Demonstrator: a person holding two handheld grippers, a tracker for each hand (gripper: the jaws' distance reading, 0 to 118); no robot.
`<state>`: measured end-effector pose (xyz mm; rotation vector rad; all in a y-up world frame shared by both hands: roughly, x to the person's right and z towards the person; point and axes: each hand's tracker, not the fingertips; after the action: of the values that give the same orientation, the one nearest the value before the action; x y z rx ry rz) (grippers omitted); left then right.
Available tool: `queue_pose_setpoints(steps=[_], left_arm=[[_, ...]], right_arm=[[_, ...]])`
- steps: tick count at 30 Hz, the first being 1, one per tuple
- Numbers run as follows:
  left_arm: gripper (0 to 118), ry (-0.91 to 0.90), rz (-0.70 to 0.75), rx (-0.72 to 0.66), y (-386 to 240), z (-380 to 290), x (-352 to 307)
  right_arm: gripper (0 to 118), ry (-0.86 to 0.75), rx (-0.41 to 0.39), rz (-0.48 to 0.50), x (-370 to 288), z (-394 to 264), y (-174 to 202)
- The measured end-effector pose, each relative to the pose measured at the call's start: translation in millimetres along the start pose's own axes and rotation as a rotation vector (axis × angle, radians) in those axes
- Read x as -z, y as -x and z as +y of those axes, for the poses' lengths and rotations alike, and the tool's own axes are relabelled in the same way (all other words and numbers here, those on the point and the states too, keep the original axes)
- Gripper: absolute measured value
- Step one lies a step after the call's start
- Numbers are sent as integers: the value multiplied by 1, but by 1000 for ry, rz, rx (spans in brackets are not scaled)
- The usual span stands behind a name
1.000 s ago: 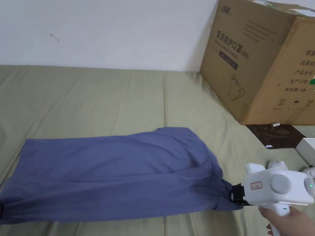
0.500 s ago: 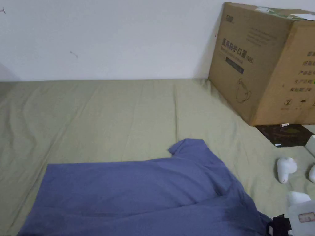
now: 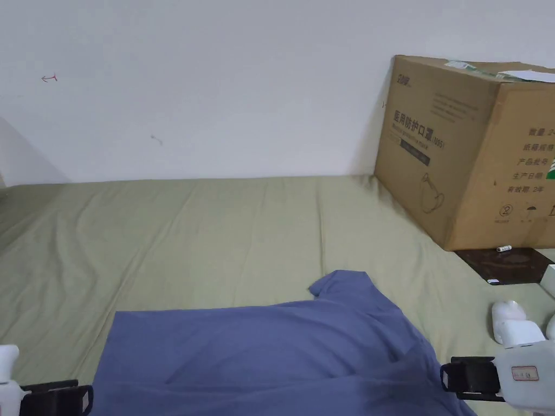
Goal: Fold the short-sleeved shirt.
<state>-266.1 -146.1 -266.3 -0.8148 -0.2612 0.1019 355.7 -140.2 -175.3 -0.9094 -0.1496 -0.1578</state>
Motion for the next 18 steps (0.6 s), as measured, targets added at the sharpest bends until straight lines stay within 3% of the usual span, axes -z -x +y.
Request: queue_pose_setpoints(steps=[1, 2, 3, 4, 7, 9, 12, 18], left_arm=[[101, -1, -1, 3, -2, 4, 0], [79, 3, -12, 9, -5, 9, -1], [40, 2, -27, 12, -9, 15, 0], [0, -11, -32, 24, -14, 22, 3], [0, -31, 7, 85, -30, 39, 21], [0, -40, -20, 84, -25, 56, 39], [0, -17, -20, 49, -18, 88, 76], [5, 98, 17, 51, 11, 147, 176]], right_arm=[[88, -16, 4, 5, -3, 5, 5], [60, -61, 12, 53, -6, 11, 9], [22, -89, 28, 99, -8, 16, 13], [0, -105, 55, 128, -5, 23, 17], [0, -121, 61, 131, 6, 41, 30], [0, -140, 12, 171, 18, 55, 40], [0, -178, -83, 136, 27, 74, 63], [0, -137, -108, 151, 64, 107, 77]])
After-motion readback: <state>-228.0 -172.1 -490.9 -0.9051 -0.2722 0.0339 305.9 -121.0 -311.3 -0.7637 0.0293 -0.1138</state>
